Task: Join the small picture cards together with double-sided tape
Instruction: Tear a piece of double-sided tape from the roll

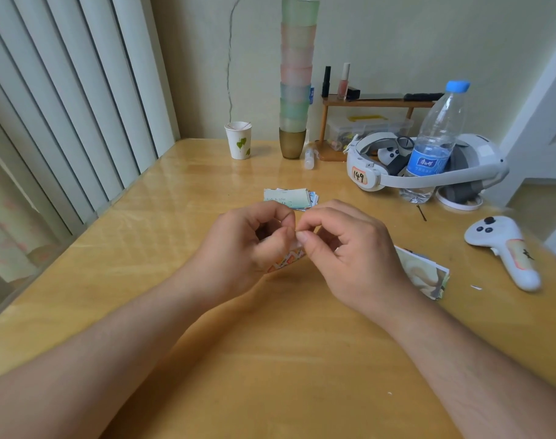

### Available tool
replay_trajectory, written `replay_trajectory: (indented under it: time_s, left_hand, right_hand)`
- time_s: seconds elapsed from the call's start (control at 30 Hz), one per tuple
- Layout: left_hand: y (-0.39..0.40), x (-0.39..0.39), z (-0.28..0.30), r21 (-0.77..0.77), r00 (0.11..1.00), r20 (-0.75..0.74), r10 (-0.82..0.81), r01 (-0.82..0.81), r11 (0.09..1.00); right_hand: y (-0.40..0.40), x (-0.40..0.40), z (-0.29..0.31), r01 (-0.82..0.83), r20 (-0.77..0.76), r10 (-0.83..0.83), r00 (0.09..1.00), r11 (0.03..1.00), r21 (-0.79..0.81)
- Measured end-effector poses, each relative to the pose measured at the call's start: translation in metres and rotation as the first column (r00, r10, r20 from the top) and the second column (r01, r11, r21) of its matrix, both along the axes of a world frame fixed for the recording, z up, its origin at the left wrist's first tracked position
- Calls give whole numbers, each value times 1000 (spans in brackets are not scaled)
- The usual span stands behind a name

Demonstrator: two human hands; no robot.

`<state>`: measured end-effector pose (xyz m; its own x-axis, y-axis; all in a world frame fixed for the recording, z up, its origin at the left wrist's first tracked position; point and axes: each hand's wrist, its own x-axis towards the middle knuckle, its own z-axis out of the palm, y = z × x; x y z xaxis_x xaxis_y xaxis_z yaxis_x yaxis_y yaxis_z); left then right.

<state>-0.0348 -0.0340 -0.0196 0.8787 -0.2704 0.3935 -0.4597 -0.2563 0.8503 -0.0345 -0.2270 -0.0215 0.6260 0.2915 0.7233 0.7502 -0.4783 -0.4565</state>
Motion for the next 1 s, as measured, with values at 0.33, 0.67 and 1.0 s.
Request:
replay_trajectory:
  time_s: [0.33,0.67,1.0]
  left_hand:
    - [-1,1,5,-88,999,-32,33,-36,995]
    - [9,8,5,-177,984,-35,172,-176,968]
    - [21,7,-9,593,969,246,-27,-128,795]
  right_hand:
    - [5,-1,-1,-75,-31,79,996,992,106]
    - [6,-7,5,-135,-381,301,874,904,405]
    - [6,-10,23,229,-584,688,430,543,808]
